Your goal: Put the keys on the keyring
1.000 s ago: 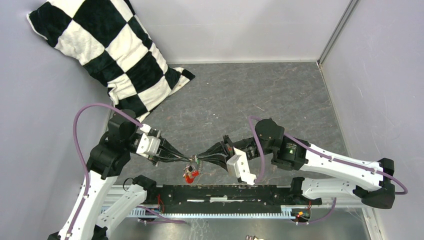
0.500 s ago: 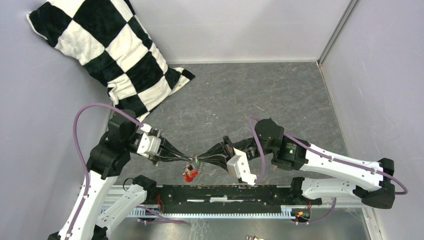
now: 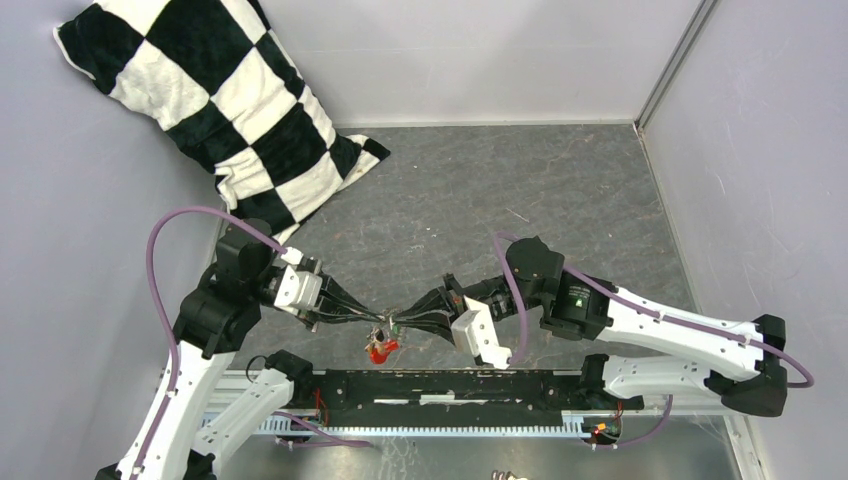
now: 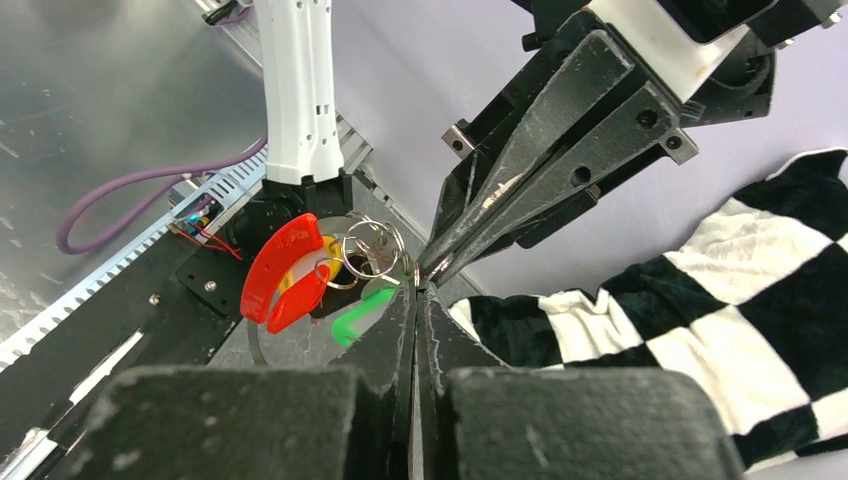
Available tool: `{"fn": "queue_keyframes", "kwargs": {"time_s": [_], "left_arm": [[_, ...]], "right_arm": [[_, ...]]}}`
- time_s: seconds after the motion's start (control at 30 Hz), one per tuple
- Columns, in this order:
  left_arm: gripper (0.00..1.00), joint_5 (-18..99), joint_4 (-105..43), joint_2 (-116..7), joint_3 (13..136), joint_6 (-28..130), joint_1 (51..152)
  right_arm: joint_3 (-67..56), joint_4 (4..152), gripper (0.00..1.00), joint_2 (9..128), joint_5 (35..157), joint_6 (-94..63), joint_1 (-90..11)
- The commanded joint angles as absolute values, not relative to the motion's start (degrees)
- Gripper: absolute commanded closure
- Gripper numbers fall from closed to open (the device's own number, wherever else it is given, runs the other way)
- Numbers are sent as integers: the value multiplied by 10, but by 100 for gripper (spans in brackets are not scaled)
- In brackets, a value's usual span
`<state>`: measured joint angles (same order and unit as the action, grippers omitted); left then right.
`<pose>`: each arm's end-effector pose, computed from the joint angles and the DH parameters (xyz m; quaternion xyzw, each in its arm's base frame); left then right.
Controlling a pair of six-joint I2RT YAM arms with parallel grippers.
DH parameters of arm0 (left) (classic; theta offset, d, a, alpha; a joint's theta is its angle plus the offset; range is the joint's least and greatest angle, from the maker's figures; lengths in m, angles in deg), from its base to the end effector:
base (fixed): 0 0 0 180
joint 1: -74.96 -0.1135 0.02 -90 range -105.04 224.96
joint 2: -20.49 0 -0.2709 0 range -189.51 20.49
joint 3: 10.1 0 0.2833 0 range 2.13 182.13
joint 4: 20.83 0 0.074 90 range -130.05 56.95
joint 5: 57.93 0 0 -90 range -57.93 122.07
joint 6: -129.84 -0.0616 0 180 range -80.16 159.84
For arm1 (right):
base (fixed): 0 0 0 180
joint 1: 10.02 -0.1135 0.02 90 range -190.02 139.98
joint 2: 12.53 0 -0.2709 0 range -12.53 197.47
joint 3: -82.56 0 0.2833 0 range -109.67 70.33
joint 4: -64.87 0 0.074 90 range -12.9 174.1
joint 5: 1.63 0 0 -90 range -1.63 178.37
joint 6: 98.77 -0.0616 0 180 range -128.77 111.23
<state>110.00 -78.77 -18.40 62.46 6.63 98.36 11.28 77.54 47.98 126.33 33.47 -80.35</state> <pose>0.0900 -0.1046 0.4049 0.6101 0.4132 -0.4902 0.4656 0.0611 0.2834 0.3982 -0.6909 0.1892 0.3863 0.5811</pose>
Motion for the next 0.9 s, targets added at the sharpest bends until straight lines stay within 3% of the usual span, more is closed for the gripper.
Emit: {"fn": "queue_keyframes", "kwargs": {"time_s": [0.0,0.87], "left_arm": [[98,1099,-777,-180,632,88,986],[98,1098,-777,-171,628,88,986]], "right_arm": [[93,754,100,489,1278,322,-801],[95,764,100,471,1210,339,-794]]}}
